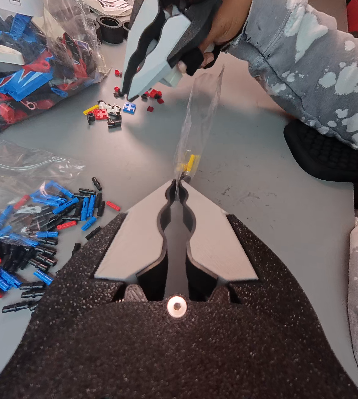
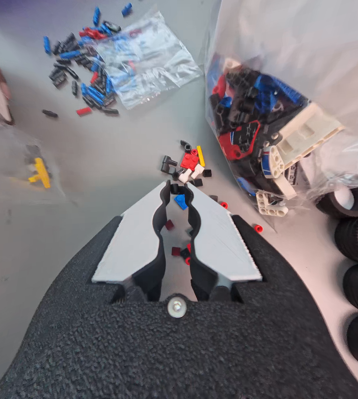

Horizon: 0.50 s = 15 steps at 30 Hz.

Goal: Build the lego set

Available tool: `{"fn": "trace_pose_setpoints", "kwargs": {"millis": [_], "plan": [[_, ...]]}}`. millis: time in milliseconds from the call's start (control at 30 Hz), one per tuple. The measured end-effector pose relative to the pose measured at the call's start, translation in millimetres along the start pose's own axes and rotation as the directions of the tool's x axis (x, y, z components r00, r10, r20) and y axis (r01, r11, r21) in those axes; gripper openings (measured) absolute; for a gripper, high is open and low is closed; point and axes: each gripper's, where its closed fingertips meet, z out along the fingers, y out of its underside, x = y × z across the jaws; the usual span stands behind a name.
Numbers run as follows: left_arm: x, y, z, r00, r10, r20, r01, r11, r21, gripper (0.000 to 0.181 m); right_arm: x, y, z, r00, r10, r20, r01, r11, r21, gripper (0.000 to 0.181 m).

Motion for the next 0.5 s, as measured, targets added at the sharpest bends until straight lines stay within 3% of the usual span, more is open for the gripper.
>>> {"fn": "trace_pose_setpoints", "kwargs": {"millis": [33, 167, 233, 300, 500], "plan": [[0.0, -0.1, 0.0, 1.0, 0.0, 0.0, 0.0, 1.0, 0.0, 0.003, -4.0, -9.4, -8.6, 1.0, 0.003, 0.019, -0.004, 0.999, 0.049, 0.012], [-0.3, 0.0, 0.6, 1.0, -0.003, -0.001, 0.003, 1.0, -0.001, 0.002, -50.5, -67.1, -51.7, 0.984, -0.07, 0.165, 0.02, 0.957, 0.289, 0.012], [-0.2, 0.6, 1.1, 1.0, -0.002, 0.0, 0.002, 1.0, -0.004, 0.002, -84.6, -85.6, -64.2, 0.958, -0.162, 0.236, 0.072, 0.935, 0.347, 0.012], [0.1, 0.6, 0.9, 1.0, 0.002, 0.002, -0.002, 1.0, -0.004, 0.002, -110.6, -88.0, -63.9, 0.931, -0.236, 0.28, 0.135, 0.931, 0.338, 0.013], [-0.1, 0.2, -0.7, 1.0, 0.004, 0.008, -0.004, 1.0, -0.002, 0.003, -126.0, -73.6, -42.5, 0.916, -0.29, 0.278, 0.219, 0.94, 0.261, 0.018]]}}
